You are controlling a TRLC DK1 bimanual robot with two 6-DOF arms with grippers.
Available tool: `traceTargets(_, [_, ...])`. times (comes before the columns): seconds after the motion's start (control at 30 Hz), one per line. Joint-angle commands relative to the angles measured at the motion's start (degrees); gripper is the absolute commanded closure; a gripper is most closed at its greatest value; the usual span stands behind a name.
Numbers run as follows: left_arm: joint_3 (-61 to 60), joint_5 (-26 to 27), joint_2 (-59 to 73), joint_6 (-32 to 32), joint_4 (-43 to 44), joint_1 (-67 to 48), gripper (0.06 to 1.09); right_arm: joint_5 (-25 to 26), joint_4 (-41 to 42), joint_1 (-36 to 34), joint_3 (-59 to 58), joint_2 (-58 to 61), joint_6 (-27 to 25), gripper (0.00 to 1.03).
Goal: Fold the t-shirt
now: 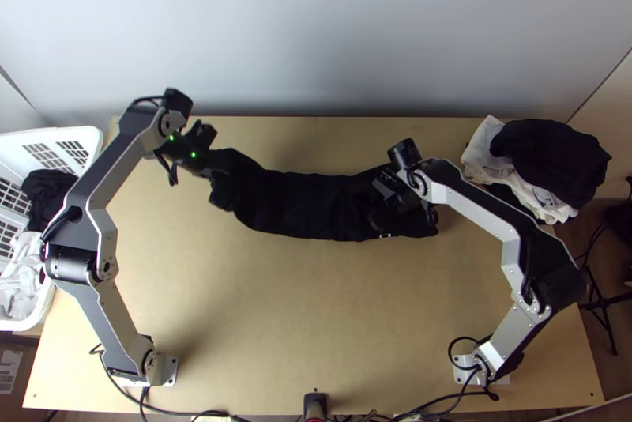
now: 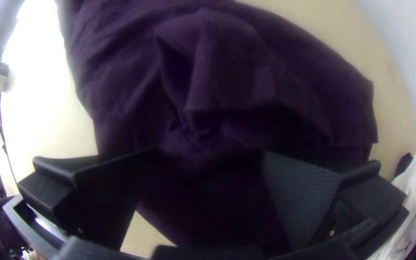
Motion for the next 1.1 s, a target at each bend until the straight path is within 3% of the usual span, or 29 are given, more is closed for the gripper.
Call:
traceTargets(0.0, [12.71,5.69,0.47,-1.46,-5.29,-1.25,1.05,0.34,0.69,0.01,-1.42,2.3,1.04,0.06])
traceTargets(0.23, [19.74,14.12,2.31,-4.1,-5.47,-2.92,1.05,1.75,1.22,-0.08,-2.3,4.23,1.13,0.06])
traceTargets(0.47, [24.49,18.96,5.12,-6.74,-4.33,-6.79,1.05,1.92,1.66,-0.17,-3.27,4.06,1.66,0.06])
traceTargets(0.63, [26.16,18.96,6.88,-9.73,0.6,-10.83,1.05,1.84,-2.38,-1.49,0.07,-1.65,4.47,0.06])
traceTargets(1.07, [26.42,18.96,11.98,-12.71,8.42,-20.06,1.05,-0.71,-13.37,-7.29,5.08,-16.33,5.09,0.04])
